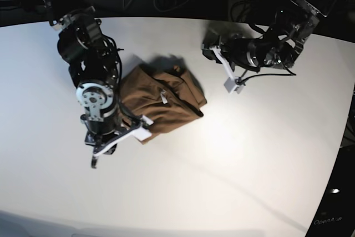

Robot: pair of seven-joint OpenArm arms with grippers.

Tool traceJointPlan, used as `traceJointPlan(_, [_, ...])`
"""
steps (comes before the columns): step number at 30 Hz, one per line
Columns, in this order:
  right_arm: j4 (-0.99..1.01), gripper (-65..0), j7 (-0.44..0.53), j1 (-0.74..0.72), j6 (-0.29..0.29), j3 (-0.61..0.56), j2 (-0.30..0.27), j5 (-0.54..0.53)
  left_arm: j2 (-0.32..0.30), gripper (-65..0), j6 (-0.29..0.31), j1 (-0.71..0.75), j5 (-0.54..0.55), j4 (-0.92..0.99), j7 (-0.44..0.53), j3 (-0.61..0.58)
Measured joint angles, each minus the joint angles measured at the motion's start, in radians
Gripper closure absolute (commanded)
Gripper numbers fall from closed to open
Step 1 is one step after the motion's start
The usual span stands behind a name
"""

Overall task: Fold the T-shirt properly
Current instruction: 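Release the bundle and lift both grippers away from it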

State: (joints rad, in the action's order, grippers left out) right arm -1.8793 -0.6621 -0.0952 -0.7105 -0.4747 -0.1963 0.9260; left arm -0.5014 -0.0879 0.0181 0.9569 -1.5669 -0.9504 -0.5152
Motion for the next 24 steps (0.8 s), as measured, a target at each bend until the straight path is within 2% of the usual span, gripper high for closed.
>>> traceJointPlan(2, [0.003,-0.1,0.027,-0.004,-0.001,0.096,0.027,-0.060,0.025,-1.8,-0.007,-0.027,-0.005,0.011,-0.003,-0.021])
traceJointPlan(5, [0.008,-0.1,0.013,-0.011,0.002,0.210,0.062,-0.092,0.051,-1.8,-0.008,-0.047,-0.044,0.013,-0.010,-0.051])
traceJointPlan(8, [0.051,-0.1,0.010,-0.031,0.003,0.297,0.103,-0.142,0.127,-1.8,-0.006,-0.074,-0.107,0.055,-0.011,-0.054])
traceJointPlan(10, [0.085,-0.1,0.020,-0.041,-0.002,0.364,0.134,-0.206,0.188,-1.8,0.006,-0.098,-0.131,0.102,-0.058,-0.050])
traceJointPlan(13, [0.126,-0.1,0.008,-0.045,0.003,0.466,0.166,-0.227,0.236,-1.8,0.009,-0.113,-0.201,0.125,-0.089,-0.045])
traceJointPlan(16, [0.180,-0.1,0.007,-0.045,0.006,0.565,0.226,-0.222,0.253,-1.8,0.013,-0.113,-0.238,0.127,-0.087,-0.044])
traceJointPlan(19, [0.228,-0.1,0.003,-0.056,0.000,0.667,0.293,-0.282,0.254,-1.8,0.013,-0.112,-0.239,0.127,-0.085,-0.044])
traceJointPlan(22, [0.245,-0.1,0.004,-0.062,0.007,0.726,0.317,-0.291,0.231,-1.8,0.026,-0.095,-0.212,0.122,-0.061,-0.044])
traceJointPlan(24, [0.268,-0.1,-0.034,-0.061,0.007,0.729,0.315,-0.315,0.203,-1.8,0.032,-0.089,-0.187,0.112,-0.077,-0.041])
